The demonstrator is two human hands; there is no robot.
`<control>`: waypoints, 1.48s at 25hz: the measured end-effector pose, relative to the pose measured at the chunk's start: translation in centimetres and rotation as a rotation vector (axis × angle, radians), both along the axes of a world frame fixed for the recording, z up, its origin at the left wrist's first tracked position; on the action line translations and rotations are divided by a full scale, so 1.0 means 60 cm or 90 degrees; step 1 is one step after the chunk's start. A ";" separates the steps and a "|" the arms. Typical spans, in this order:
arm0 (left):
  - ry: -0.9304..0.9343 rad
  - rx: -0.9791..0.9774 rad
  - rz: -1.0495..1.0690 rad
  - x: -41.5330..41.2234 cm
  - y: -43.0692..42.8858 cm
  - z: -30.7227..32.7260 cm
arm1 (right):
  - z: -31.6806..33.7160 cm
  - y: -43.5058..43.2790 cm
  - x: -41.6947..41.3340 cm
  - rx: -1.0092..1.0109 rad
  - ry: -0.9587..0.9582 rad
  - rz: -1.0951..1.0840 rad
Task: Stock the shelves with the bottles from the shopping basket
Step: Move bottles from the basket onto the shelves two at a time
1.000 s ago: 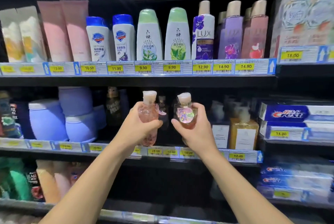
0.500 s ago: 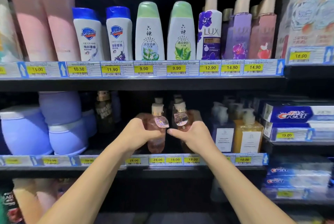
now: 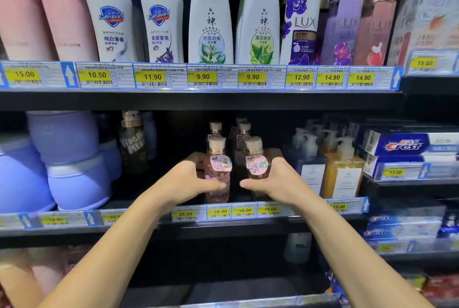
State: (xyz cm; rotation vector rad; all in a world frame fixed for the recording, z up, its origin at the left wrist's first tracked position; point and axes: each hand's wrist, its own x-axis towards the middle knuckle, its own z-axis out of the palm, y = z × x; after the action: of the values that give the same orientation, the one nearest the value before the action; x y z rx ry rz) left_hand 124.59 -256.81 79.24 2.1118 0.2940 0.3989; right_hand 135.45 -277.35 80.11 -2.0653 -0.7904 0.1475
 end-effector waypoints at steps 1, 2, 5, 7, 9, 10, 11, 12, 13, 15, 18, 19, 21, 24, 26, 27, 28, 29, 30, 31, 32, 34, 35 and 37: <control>0.020 0.027 0.002 -0.001 0.002 -0.002 | 0.000 -0.004 -0.004 -0.006 -0.007 -0.012; 0.035 0.044 0.006 0.000 0.004 -0.004 | -0.001 -0.008 -0.006 -0.016 -0.013 -0.026; 0.058 0.079 0.019 0.001 0.005 -0.004 | 0.002 -0.021 -0.012 -0.072 -0.034 -0.052; 0.069 0.104 0.023 0.000 0.004 0.000 | 0.003 -0.031 -0.012 -0.122 -0.036 -0.060; 0.078 0.122 0.023 0.002 0.007 0.003 | 0.003 -0.039 -0.010 -0.142 -0.031 -0.070; 0.083 0.130 0.026 0.003 0.008 0.003 | 0.000 -0.040 -0.006 -0.140 -0.028 -0.076; 0.087 0.140 0.031 0.003 0.007 0.005 | -0.001 -0.038 -0.004 -0.138 -0.031 -0.085; 0.089 0.158 0.037 0.006 0.008 0.005 | -0.001 -0.035 -0.003 -0.134 -0.034 -0.089; 0.091 0.179 0.043 0.010 0.010 0.005 | 0.002 -0.028 -0.004 -0.133 -0.039 -0.091; 0.093 0.208 0.056 0.018 0.013 0.005 | 0.003 -0.009 0.002 -0.132 -0.030 -0.082; 0.081 0.197 0.060 0.032 0.020 0.001 | -0.005 0.022 0.018 -0.104 0.002 -0.081; 0.081 0.193 0.063 0.036 0.022 0.000 | -0.008 0.032 0.023 -0.107 0.004 -0.085; 0.084 0.178 0.074 0.045 0.027 -0.001 | -0.011 0.046 0.030 -0.117 -0.007 -0.098; 0.095 0.162 0.076 0.057 0.033 -0.002 | -0.009 0.060 0.037 -0.163 -0.026 -0.133; 0.104 0.154 0.069 0.065 0.035 -0.004 | -0.011 0.068 0.043 -0.175 -0.027 -0.152; 0.104 0.151 0.065 0.068 0.036 -0.004 | -0.011 0.070 0.045 -0.181 -0.020 -0.155; 0.097 0.147 0.061 0.070 0.036 -0.005 | -0.009 0.071 0.046 -0.187 -0.019 -0.155; 0.091 0.142 0.060 0.070 0.036 -0.005 | -0.007 0.070 0.044 -0.191 -0.020 -0.152; 0.085 0.136 0.061 0.070 0.036 -0.006 | -0.004 0.068 0.041 -0.190 -0.018 -0.150; 0.092 0.134 0.066 0.069 0.037 -0.007 | -0.001 0.064 0.035 -0.189 -0.016 -0.147; 0.111 0.144 0.069 0.066 0.038 -0.008 | 0.002 0.059 0.028 -0.190 -0.017 -0.145; 0.178 0.218 0.079 0.052 0.033 -0.007 | 0.007 0.050 0.010 -0.199 -0.036 -0.142; 0.213 0.276 0.088 0.043 0.029 -0.006 | 0.009 0.047 0.002 -0.213 -0.045 -0.143; 0.253 0.378 0.101 0.025 0.020 -0.003 | 0.015 0.044 -0.019 -0.252 -0.072 -0.155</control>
State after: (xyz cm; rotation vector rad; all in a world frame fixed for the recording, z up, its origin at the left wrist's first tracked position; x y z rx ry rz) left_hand 126.07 -255.60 79.07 2.7623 0.6385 0.1595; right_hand 134.31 -274.70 80.99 -2.5459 -0.6026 0.0542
